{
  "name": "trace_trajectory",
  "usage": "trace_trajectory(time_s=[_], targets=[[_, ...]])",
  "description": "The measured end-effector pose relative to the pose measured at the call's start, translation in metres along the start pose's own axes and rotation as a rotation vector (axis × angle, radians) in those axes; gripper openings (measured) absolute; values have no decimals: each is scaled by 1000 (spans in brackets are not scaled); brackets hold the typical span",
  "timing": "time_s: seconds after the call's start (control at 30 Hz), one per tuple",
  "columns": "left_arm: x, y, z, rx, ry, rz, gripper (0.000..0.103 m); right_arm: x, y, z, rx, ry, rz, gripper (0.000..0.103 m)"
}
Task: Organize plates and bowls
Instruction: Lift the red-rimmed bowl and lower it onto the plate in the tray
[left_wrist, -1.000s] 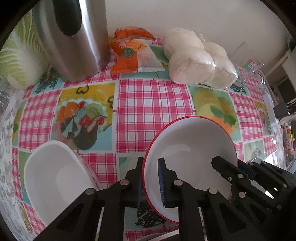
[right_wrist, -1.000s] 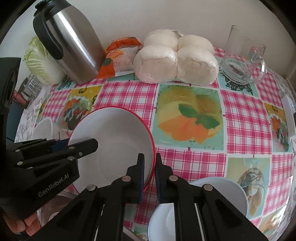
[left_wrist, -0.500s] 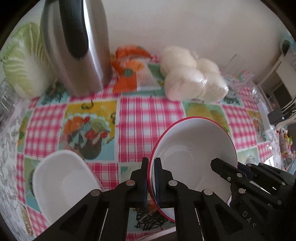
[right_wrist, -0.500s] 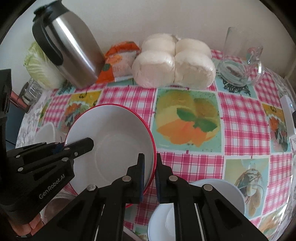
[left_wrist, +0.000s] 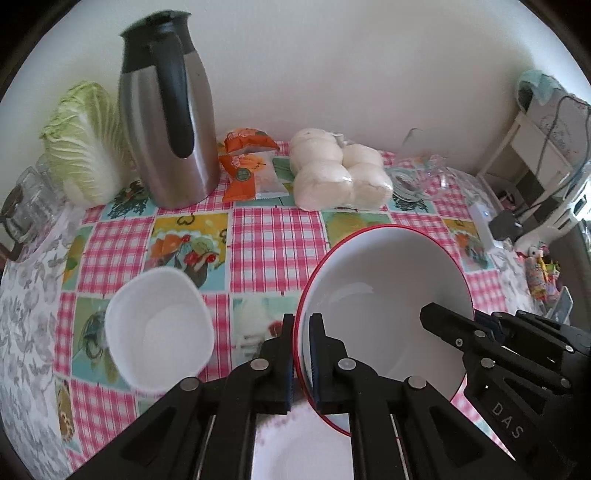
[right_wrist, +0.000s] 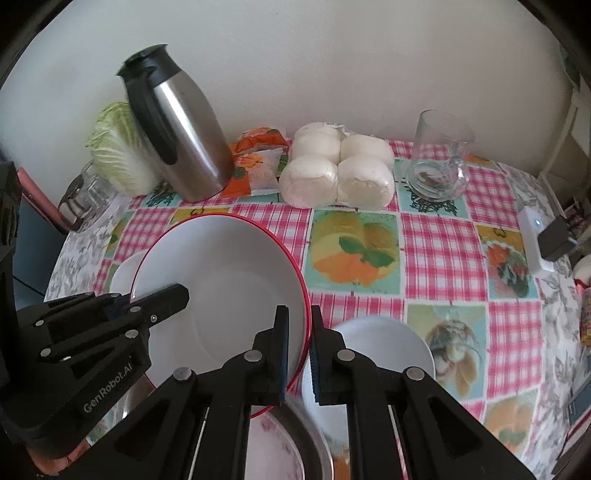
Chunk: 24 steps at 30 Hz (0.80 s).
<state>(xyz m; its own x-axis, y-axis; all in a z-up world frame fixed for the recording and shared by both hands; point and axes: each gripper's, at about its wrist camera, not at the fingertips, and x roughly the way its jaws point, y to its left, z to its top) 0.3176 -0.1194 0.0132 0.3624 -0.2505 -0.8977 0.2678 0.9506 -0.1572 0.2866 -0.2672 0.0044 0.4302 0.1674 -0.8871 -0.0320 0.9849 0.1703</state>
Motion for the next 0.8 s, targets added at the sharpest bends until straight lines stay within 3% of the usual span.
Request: trace_trajectory(time_s=[0.4,0.8], targets=[[-42,-1,-55,-21,-31,-2,8,-42,26,-58,-11,-9,5,10],[-48,13,-106,-81,-37,-2,8,-41,42,-104,10,11,23,11]])
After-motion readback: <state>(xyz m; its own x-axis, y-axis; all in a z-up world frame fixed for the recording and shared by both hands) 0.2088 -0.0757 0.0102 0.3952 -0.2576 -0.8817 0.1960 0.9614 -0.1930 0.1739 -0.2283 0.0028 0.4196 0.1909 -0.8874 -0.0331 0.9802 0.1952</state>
